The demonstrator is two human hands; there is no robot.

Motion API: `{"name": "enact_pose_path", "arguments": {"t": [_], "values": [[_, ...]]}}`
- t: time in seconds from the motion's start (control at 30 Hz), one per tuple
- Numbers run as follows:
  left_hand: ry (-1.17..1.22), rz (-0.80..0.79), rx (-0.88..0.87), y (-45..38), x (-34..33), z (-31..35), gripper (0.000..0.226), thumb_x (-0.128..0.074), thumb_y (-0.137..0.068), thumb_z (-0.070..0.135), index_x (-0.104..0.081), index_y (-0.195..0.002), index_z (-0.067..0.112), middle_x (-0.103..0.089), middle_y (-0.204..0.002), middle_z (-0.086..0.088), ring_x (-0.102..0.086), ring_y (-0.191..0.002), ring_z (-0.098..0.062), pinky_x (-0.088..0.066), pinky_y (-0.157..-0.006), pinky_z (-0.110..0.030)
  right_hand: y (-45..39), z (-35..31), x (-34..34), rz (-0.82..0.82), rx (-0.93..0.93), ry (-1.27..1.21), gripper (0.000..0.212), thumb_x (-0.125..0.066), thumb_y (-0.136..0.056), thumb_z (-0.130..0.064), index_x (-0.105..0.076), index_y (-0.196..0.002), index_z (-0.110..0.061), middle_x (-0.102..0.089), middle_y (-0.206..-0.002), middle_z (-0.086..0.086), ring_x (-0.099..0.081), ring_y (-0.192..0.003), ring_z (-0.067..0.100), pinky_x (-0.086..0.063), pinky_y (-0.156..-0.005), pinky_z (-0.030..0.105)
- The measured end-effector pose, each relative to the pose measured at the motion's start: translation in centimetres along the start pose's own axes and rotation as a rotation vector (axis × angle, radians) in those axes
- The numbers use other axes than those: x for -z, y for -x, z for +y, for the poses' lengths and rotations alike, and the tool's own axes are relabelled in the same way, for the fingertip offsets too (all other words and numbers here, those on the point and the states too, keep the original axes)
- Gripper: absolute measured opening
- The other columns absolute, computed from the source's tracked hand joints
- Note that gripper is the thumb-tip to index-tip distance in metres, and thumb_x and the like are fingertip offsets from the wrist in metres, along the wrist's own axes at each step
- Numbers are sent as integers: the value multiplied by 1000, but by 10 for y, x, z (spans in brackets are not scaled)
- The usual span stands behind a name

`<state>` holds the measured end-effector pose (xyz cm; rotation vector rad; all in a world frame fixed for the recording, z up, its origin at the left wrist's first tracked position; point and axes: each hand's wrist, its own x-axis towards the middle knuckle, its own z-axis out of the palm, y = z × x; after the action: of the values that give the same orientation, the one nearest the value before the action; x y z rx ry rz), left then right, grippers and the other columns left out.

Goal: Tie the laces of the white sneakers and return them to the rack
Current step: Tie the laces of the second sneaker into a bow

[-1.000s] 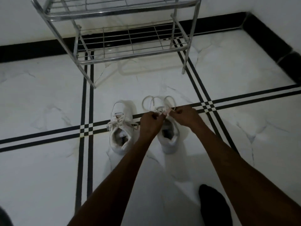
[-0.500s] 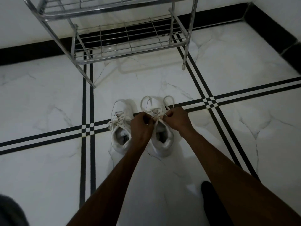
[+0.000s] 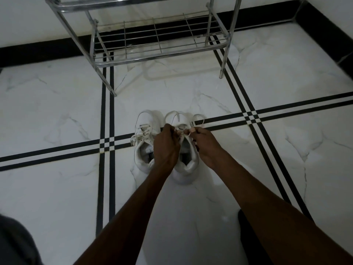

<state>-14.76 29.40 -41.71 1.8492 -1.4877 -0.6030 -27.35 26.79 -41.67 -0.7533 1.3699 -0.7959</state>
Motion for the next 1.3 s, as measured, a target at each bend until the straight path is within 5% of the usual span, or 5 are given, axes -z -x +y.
{"name": "enact_pose_path", "arguments": {"t": [0.47,0.7,0.83,1.1,1.3], "values": [[649,-164,264,-7,21,-4,30,-60,-100,32,-72,-99,5,-75,-105,-18,-69,-91,-23,-56,-82,-38,-2,-28,8,53,89,-141,38,-74,-86,-15,-56,-120,-10,-77,-106,11,-74,-92,18,-59,-76,28],[540,-180,-31,-25,54,24,28,-59,-101,26,-75,-99,3,-76,-93,-5,-75,-85,-7,-54,-64,-14,8,-52,7,-227,223,368,19,-68,-90,-12,-76,-106,-8,-78,-98,7,-72,-84,12,-55,-71,15],[474,-278,-102,-36,51,16,32,-54,-104,33,-73,-96,8,-77,-96,-6,-74,-94,-17,-60,-77,-30,8,-68,15,-471,253,628,24,-70,-89,-20,-75,-111,-14,-77,-106,4,-70,-104,17,-55,-94,28],[493,-375,-32,-31,36,17,34,-45,-107,36,-53,-89,9,-60,-66,8,-59,-64,-9,-48,-60,-24,4,-52,4,-357,332,605,22,-77,-83,-23,-77,-99,-9,-77,-98,12,-73,-98,24,-55,-96,49],[505,-361,-20,-38,35,17,35,-45,-107,37,-55,-88,9,-56,-70,3,-56,-66,-7,-47,-62,-26,10,-53,8,-316,354,422,25,-79,-81,-12,-72,-101,0,-77,-96,17,-75,-92,23,-60,-86,32]]}}
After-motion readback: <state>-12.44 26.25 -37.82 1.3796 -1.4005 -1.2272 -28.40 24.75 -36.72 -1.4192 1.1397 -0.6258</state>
